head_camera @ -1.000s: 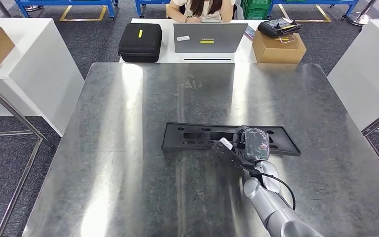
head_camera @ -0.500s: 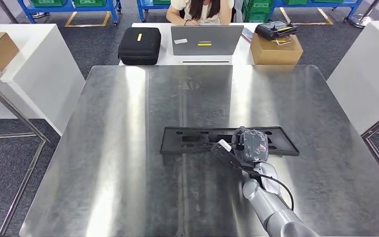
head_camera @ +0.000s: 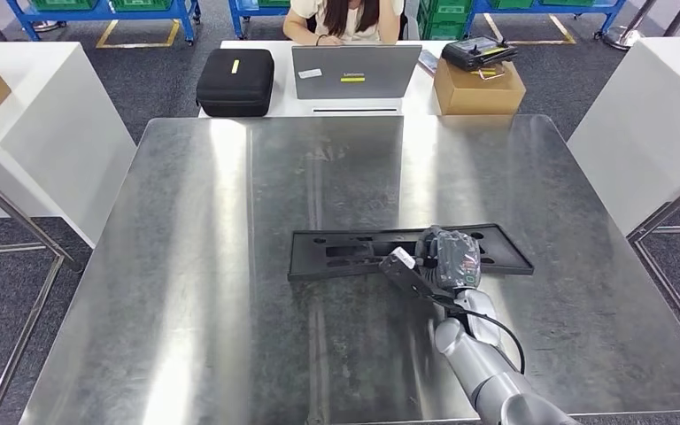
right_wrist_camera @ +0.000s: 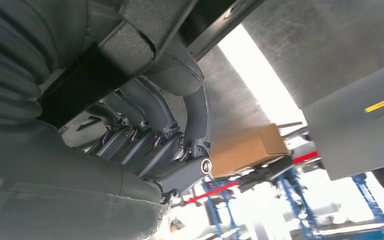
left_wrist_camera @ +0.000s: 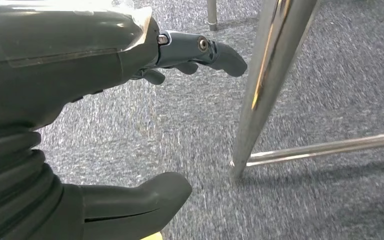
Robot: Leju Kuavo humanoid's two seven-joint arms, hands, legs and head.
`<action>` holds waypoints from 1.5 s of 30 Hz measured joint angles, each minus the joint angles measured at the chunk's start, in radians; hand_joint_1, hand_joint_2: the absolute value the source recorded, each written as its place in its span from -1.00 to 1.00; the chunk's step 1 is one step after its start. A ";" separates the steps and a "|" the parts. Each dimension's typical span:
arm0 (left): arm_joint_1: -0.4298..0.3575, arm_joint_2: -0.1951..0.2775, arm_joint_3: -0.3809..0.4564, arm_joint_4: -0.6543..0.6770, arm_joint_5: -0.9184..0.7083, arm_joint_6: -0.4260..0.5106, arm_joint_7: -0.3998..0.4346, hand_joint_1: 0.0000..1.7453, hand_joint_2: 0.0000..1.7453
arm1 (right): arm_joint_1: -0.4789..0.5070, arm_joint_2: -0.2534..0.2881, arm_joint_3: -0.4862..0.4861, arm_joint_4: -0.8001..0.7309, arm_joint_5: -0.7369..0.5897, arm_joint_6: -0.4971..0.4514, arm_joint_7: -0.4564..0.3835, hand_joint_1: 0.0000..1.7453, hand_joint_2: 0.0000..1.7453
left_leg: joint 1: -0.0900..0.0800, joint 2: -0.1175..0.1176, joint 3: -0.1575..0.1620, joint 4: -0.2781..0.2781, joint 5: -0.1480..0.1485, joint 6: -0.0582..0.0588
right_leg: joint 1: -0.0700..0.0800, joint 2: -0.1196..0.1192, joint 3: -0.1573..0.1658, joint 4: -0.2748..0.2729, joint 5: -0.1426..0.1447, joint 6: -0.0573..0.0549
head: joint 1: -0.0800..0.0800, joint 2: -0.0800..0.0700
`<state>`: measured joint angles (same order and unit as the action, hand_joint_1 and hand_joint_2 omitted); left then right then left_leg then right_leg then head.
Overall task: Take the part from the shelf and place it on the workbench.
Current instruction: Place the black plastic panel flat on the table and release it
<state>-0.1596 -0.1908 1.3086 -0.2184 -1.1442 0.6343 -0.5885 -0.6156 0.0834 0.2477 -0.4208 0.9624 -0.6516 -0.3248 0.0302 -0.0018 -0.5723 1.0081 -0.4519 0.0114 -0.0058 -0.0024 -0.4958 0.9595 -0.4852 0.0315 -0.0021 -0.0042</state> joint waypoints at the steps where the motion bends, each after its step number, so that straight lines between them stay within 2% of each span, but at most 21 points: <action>1: -0.001 0.000 0.000 0.000 0.001 0.000 0.002 -1.00 1.00 | 0.000 -0.001 -0.003 0.000 0.000 0.000 0.000 1.00 1.00 | -0.002 0.002 0.002 -0.003 0.002 0.010 | -0.001 0.001 0.002 0.001 0.000 0.006 | 0.002 0.000; 4: -0.004 0.001 0.000 0.000 0.003 0.003 0.007 -1.00 1.00 | 0.002 -0.006 -0.011 0.000 0.000 0.000 0.002 1.00 1.00 | -0.002 0.011 0.004 -0.015 0.013 0.037 | -0.006 0.002 -0.037 0.088 -0.049 0.008 | 0.005 0.000; 6: -0.004 0.002 0.000 0.001 0.004 -0.003 0.013 -1.00 1.00 | 0.007 -0.009 -0.014 0.000 0.002 0.001 0.002 1.00 1.00 | -0.005 0.015 -0.001 -0.015 0.015 0.043 | -0.007 0.002 -0.111 0.227 -0.109 0.001 | 0.008 0.000; 8: -0.003 0.002 0.000 0.001 0.003 -0.012 0.018 -1.00 1.00 | 0.011 -0.011 -0.015 0.000 0.004 0.001 0.002 1.00 1.00 | -0.006 0.015 -0.003 -0.015 0.015 0.043 | -0.007 0.002 -0.150 0.297 -0.123 0.010 | 0.008 0.000; 9: -0.003 0.002 -0.001 0.002 0.002 -0.012 0.020 -1.00 1.00 | 0.012 -0.012 -0.016 0.000 0.004 0.001 0.002 1.00 1.00 | -0.006 0.015 -0.002 -0.014 0.015 0.043 | -0.007 0.002 -0.139 0.271 -0.106 0.019 | 0.009 0.000; 11: -0.003 0.001 -0.005 0.002 -0.001 -0.009 0.023 -1.00 1.00 | 0.010 -0.014 -0.018 0.000 0.005 0.001 0.002 1.00 1.00 | -0.006 0.012 0.000 -0.014 0.016 0.040 | -0.008 0.001 -0.072 0.132 -0.050 0.030 | 0.010 0.000; 14: -0.004 0.000 -0.012 0.002 -0.003 -0.020 0.003 -1.00 1.00 | 0.007 -0.014 -0.021 0.000 0.007 0.001 0.002 1.00 1.00 | -0.010 0.008 0.004 -0.012 0.012 0.022 | 0.000 0.001 -0.016 0.002 -0.001 0.013 | 0.008 0.000; 18: -0.004 -0.002 -0.020 0.002 -0.008 -0.015 -0.016 -1.00 1.00 | 0.006 -0.010 -0.021 0.000 0.008 0.000 -0.004 1.00 1.00 | -0.005 0.004 -0.002 0.017 -0.014 -0.002 | -0.012 0.000 -0.002 -0.008 0.022 -0.018 | 0.001 0.000; 22: -0.001 -0.001 -0.028 0.002 -0.008 0.008 -0.029 -1.00 1.00 | 0.011 -0.006 -0.021 0.000 0.009 0.000 -0.006 1.00 1.00 | -0.001 0.001 -0.102 0.243 -0.139 -0.016 | -0.018 -0.004 -0.004 -0.011 0.031 -0.031 | -0.011 0.000; 24: 0.001 0.000 -0.031 0.002 -0.009 0.025 -0.029 -1.00 1.00 | 0.013 -0.006 -0.022 0.000 0.009 0.000 -0.006 1.00 1.00 | 0.003 0.002 -0.107 0.257 -0.128 -0.022 | -0.020 -0.004 -0.006 -0.010 0.031 -0.030 | -0.011 0.000; 26: 0.002 0.002 -0.035 0.003 -0.014 0.041 -0.027 -1.00 1.00 | 0.012 -0.006 -0.023 0.000 0.008 0.001 -0.006 1.00 1.00 | 0.011 0.003 -0.043 0.142 -0.067 -0.027 | -0.023 -0.003 -0.005 -0.008 0.030 -0.022 | -0.012 0.000; 28: 0.002 0.002 -0.040 0.003 -0.023 0.050 -0.023 -1.00 1.00 | 0.010 -0.007 -0.025 0.000 0.007 0.001 -0.006 0.00 0.00 | 0.015 0.002 0.019 0.026 -0.030 -0.026 | -0.018 -0.002 -0.011 -0.002 0.025 -0.007 | -0.012 0.000; 30: 0.001 0.002 -0.045 0.003 -0.029 0.056 -0.019 -1.00 1.00 | 0.009 -0.010 -0.029 0.000 0.007 0.001 -0.005 -1.00 -1.00 | 0.008 -0.001 0.035 -0.005 -0.030 -0.010 | -0.012 0.001 -0.015 -0.004 0.023 0.010 | -0.008 0.000; 31: 0.001 0.002 -0.048 0.003 -0.031 0.060 -0.017 -1.00 1.00 | 0.010 -0.012 -0.031 0.000 0.007 0.001 -0.005 -1.00 -1.00 | 0.005 -0.002 0.036 -0.006 -0.028 0.002 | -0.012 0.003 -0.013 -0.009 0.025 0.019 | -0.005 0.000; 33: 0.001 0.002 -0.052 0.003 -0.029 0.063 -0.014 -1.00 0.00 | 0.012 -0.016 -0.034 0.000 0.007 0.001 -0.005 -1.00 -1.00 | 0.001 0.002 0.037 -0.013 -0.019 0.022 | -0.013 0.004 -0.020 0.011 0.013 0.028 | -0.002 0.000; 35: 0.001 0.003 -0.054 0.002 -0.020 0.055 -0.011 -1.00 -1.00 | 0.015 -0.019 -0.038 0.000 0.007 0.001 -0.005 -1.00 -1.00 | 0.002 0.008 0.034 -0.018 -0.011 0.035 | -0.015 0.003 -0.070 0.112 -0.038 0.020 | 0.003 0.000; 37: 0.002 0.004 -0.054 0.002 -0.015 0.048 -0.003 -1.00 -1.00 | 0.019 -0.022 -0.039 0.001 0.007 0.001 -0.007 -1.00 -1.00 | -0.001 0.011 0.028 -0.018 -0.010 0.039 | -0.014 0.004 -0.147 0.255 -0.095 0.014 | 0.008 0.000; 39: 0.003 0.004 -0.054 0.003 -0.016 0.047 0.006 -1.00 -1.00 | 0.022 -0.025 -0.039 0.001 0.008 0.001 -0.009 -1.00 -1.00 | -0.003 0.012 0.027 -0.018 -0.011 0.039 | -0.013 0.004 -0.173 0.298 -0.096 0.023 | 0.011 0.000; 42: 0.002 0.003 -0.055 0.003 -0.017 0.050 0.014 -1.00 -1.00 | 0.024 -0.027 -0.040 0.002 0.008 0.001 -0.010 -1.00 -1.00 | -0.006 0.010 0.031 -0.017 -0.012 0.036 | -0.008 0.004 -0.084 0.104 -0.016 0.034 | 0.018 0.000; 43: 0.002 0.002 -0.056 0.003 -0.018 0.051 0.017 -1.00 -1.00 | 0.027 -0.027 -0.040 0.002 0.007 0.000 -0.010 -1.00 -1.00 | -0.008 0.008 0.031 -0.017 -0.014 0.033 | -0.003 0.004 -0.057 0.042 0.007 0.029 | 0.020 0.000; 45: 0.002 0.000 -0.057 0.004 -0.018 0.051 0.021 -1.00 -1.00 | 0.037 -0.028 -0.040 0.004 0.005 0.000 -0.009 -1.00 -1.00 | -0.012 0.003 0.031 -0.016 -0.016 0.023 | 0.004 0.003 -0.043 0.000 0.028 0.015 | 0.019 0.000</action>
<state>-0.1581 -0.1906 1.2513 -0.2148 -1.1626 0.6853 -0.5677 -0.5789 0.0559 0.2073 -0.4166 0.9678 -0.6515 -0.3337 0.0178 0.0013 -0.5415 0.9918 -0.4679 0.0339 -0.0018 0.0009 -0.5390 0.9594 -0.4575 0.0463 0.0173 -0.0042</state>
